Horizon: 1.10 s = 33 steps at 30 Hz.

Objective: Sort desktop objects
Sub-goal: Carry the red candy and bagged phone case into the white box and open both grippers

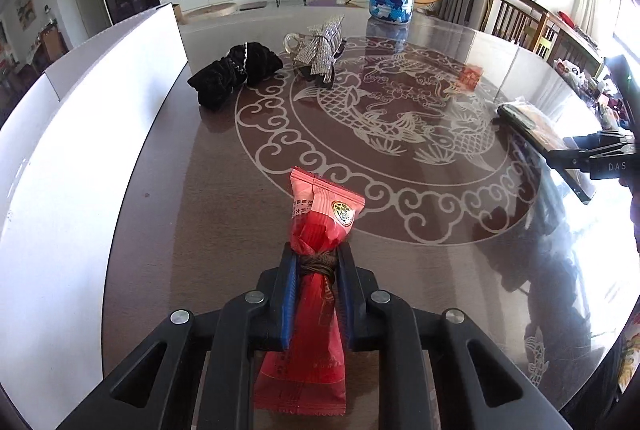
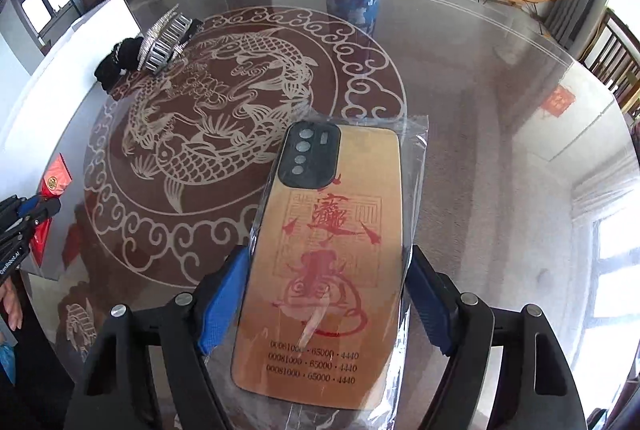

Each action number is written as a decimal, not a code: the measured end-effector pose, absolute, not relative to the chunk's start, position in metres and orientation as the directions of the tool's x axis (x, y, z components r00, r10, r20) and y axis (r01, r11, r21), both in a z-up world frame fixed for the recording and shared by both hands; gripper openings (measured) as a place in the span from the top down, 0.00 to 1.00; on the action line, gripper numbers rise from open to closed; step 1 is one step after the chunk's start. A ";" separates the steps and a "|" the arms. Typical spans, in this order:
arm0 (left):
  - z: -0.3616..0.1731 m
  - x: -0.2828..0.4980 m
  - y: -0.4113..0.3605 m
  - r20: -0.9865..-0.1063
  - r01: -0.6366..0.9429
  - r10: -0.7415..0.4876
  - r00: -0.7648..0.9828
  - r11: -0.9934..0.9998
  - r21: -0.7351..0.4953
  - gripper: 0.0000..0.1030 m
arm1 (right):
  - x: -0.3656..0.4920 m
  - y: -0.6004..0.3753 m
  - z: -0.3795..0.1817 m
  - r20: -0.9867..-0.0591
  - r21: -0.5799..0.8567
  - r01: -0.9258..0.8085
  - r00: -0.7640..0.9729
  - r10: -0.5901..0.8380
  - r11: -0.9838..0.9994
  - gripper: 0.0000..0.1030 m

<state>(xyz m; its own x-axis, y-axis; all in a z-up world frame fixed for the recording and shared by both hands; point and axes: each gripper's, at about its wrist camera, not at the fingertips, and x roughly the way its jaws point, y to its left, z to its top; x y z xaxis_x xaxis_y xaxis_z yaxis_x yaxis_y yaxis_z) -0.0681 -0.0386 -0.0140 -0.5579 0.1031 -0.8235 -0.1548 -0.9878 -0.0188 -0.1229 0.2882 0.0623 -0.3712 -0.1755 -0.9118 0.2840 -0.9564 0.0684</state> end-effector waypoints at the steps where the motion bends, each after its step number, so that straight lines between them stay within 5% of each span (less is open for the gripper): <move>1: -0.008 -0.063 -0.040 -0.810 -0.158 0.116 -0.575 -0.987 -0.029 0.83 | -0.117 0.291 0.071 -0.902 0.089 0.283 -0.385 -0.198 -0.955 0.25; 15: 0.070 -0.021 -0.124 -0.692 -0.075 0.156 -0.704 -0.986 -0.146 0.83 | -0.091 0.189 0.148 -0.829 0.169 0.400 -0.437 -0.350 -0.901 0.25; 26: 0.102 -0.005 -0.310 -0.701 0.238 -0.082 -0.709 -0.963 -0.128 0.83 | -0.087 -0.049 0.205 -0.687 0.356 0.656 -0.300 -0.662 -0.666 0.25; 33: 0.070 -0.009 -0.376 -0.765 0.363 -0.157 -0.625 -0.926 -0.106 0.83 | -0.069 -0.197 0.183 -0.648 0.411 0.740 -0.174 -0.741 -0.533 0.25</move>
